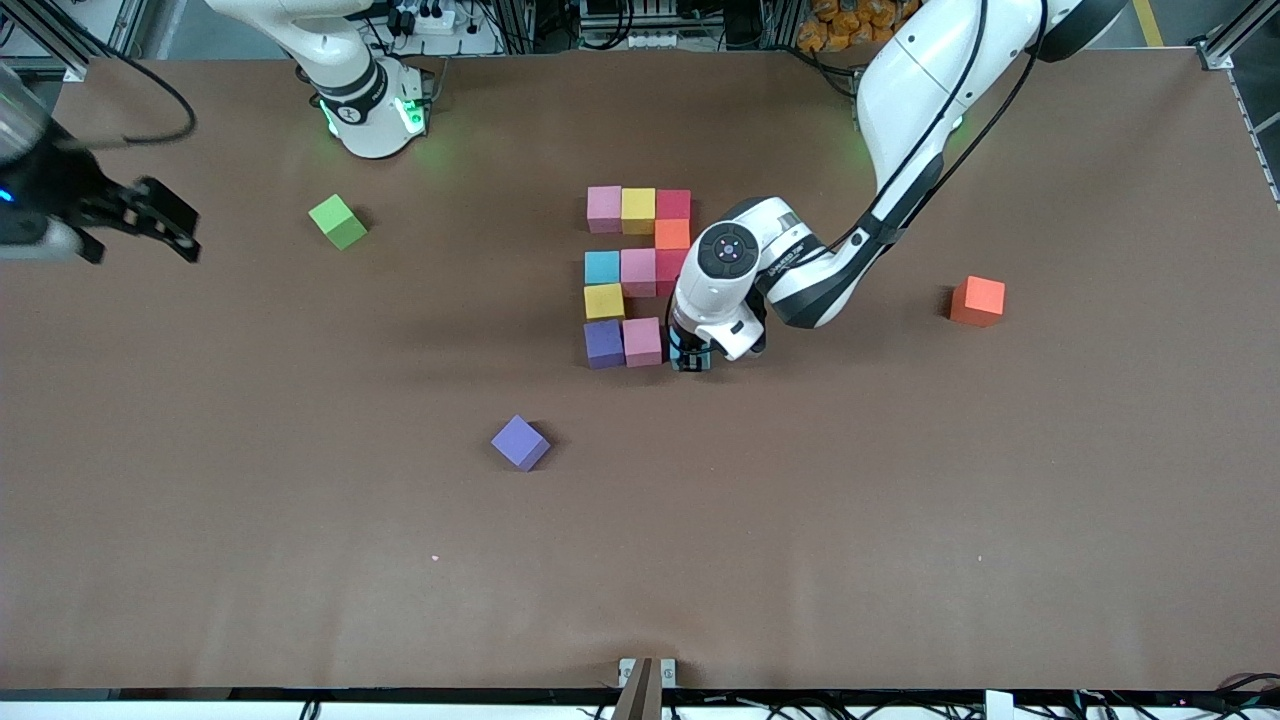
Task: Form number 2 with 11 blocks
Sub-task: 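Lower the cyan cube beside pink with the left gripper while the right gripper withdraws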
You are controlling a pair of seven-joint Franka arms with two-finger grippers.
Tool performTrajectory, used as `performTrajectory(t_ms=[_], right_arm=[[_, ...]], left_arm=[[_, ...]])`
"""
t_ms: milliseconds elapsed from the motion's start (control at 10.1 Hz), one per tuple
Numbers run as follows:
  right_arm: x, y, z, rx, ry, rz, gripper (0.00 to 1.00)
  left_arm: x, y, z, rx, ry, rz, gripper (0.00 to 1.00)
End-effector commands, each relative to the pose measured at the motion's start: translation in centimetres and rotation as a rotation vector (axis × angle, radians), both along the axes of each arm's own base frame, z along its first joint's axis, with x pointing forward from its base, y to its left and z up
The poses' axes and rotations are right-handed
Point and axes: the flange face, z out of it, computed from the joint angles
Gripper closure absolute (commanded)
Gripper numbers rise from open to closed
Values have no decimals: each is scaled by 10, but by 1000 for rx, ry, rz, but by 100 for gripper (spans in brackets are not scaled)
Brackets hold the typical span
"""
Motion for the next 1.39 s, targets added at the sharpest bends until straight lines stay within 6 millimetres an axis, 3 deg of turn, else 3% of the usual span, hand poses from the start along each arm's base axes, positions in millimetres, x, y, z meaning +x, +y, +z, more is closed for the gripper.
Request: performTrajectory(t_ms=[0,198,397,496,793,1289], right_arm=[[9,-39,11,111,-11,-18,0],[12,-51,7,50,-6,95,0],[18,-70,-13,49,74,72,0],[27,-72,-11,48,70,62,0],[37,-61,-19,46,85,-21,0],[24,-56,0,22,43,53,0]], left_arm=[[-7,-2,7,-12,-36,24,57],[-9,-3,6,-13,-35,23,57],[-11,-2,4,-10,-28,47,57],[-13,-2,2,-7,-25,46,57],[-19,-7,2,-12,-24,64,57],[-24,-13,0,-14,-18,78,57]])
